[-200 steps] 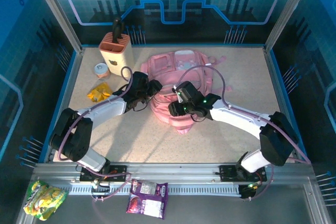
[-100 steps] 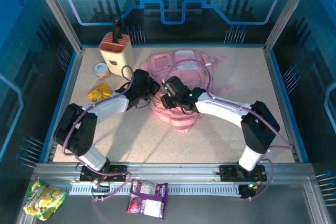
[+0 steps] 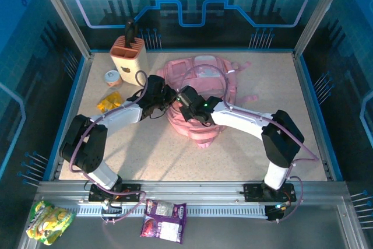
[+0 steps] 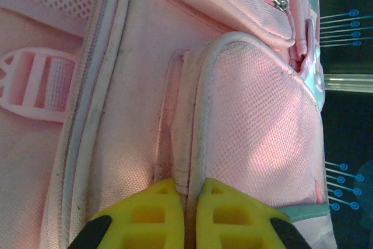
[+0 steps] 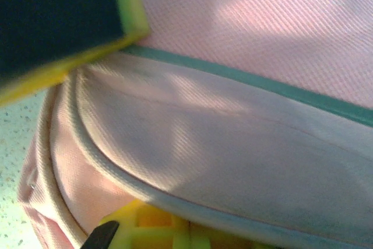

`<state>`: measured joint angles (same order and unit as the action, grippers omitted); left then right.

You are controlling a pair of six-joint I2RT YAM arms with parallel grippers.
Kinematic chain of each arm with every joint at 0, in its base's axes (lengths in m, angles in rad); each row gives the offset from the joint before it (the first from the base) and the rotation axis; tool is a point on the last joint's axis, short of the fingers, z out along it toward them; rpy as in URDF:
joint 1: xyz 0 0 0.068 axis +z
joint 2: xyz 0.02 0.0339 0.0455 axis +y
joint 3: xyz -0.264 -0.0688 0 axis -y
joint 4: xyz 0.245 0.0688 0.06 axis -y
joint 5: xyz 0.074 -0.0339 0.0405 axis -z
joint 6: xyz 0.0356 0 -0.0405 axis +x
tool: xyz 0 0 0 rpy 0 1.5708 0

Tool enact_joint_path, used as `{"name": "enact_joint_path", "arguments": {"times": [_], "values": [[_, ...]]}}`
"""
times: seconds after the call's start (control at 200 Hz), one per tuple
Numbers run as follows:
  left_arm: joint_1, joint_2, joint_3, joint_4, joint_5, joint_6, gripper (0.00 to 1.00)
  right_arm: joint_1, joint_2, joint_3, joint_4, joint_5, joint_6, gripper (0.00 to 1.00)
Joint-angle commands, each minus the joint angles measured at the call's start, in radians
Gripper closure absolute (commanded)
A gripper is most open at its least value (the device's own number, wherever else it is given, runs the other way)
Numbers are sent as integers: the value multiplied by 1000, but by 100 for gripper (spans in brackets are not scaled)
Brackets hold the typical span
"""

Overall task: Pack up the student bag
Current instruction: Zip the student bag at the center of the table.

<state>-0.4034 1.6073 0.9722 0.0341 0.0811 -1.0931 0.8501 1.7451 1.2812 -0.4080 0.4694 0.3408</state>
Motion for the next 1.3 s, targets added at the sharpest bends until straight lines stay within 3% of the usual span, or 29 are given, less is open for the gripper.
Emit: {"name": "enact_joint_path", "arguments": {"times": [0.0,0.08,0.15,0.22,0.28,0.295,0.335,0.37,0.41,0.47,0.58,0.675,0.755,0.865,0.986,1.046,1.091,1.231,1.246,1.296], "values": [[83,-59,25,-143,14,173,100,-83,-127,-112,-129,93,67,100],[132,-55,59,-226,10,290,100,-174,-200,-190,-128,12,60,100],[170,-24,125,-314,-18,383,100,-236,-224,-215,-142,13,38,100],[206,16,175,-324,-15,460,100,-250,-224,-212,-137,-14,13,100],[227,27,209,-329,16,491,100,-232,-213,-204,-107,-119,8,100],[227,21,210,-324,21,497,96,-222,-209,-202,-96,-138,11,100],[227,-8,195,-303,46,490,71,-194,-194,-189,-86,-163,22,100],[226,-46,164,-270,95,461,51,-178,-173,-171,-92,-177,38,100],[212,-101,107,-225,134,395,40,-179,-155,-158,-94,-193,56,100],[160,-194,5,-146,128,271,38,-203,-142,-160,-76,-207,53,100],[-17,-294,-129,-78,-62,3,30,-237,-127,-148,-81,-253,31,100],[-138,-277,-184,78,-129,-192,24,-235,-130,-146,-74,-278,10,100],[-197,-223,-141,85,-195,-249,22,-237,-130,-152,-69,-287,9,100],[-228,-137,-89,46,-270,-305,31,-238,-133,-157,-58,-296,0,100],[-222,-95,-56,-49,-346,-286,64,-259,-119,-117,-122,-175,3,100],[-215,-85,-9,-210,-413,-266,86,-301,-101,-86,-141,-191,7,100],[-212,-81,14,-289,-458,-248,95,-333,-80,-66,-143,-214,7,100],[-177,-80,19,-293,-411,-161,100,-362,-25,-22,-92,-109,-7,100],[-172,-77,21,-289,-393,-156,100,-362,-23,-20,-83,-111,-9,97],[-162,-70,26,-259,-329,-121,96,-362,-23,-10,-73,-161,-20,70]]}}
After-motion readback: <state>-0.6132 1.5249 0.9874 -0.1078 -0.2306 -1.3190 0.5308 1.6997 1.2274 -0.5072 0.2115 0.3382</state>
